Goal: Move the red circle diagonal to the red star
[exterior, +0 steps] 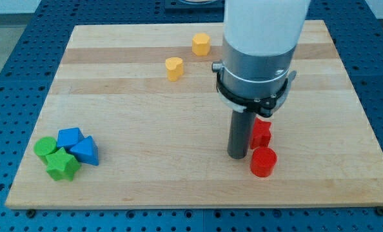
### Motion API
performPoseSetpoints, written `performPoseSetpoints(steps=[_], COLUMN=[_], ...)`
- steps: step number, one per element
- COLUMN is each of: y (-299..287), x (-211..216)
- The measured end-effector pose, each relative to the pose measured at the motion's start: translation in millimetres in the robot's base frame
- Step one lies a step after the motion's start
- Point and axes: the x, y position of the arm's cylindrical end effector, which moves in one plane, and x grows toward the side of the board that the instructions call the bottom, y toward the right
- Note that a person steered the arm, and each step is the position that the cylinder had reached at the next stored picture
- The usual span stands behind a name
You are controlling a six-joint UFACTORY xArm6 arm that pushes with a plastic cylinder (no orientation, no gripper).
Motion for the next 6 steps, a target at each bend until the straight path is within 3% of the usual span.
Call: performPoseSetpoints(steps=[2, 6], y=[7, 105], x=[9, 11])
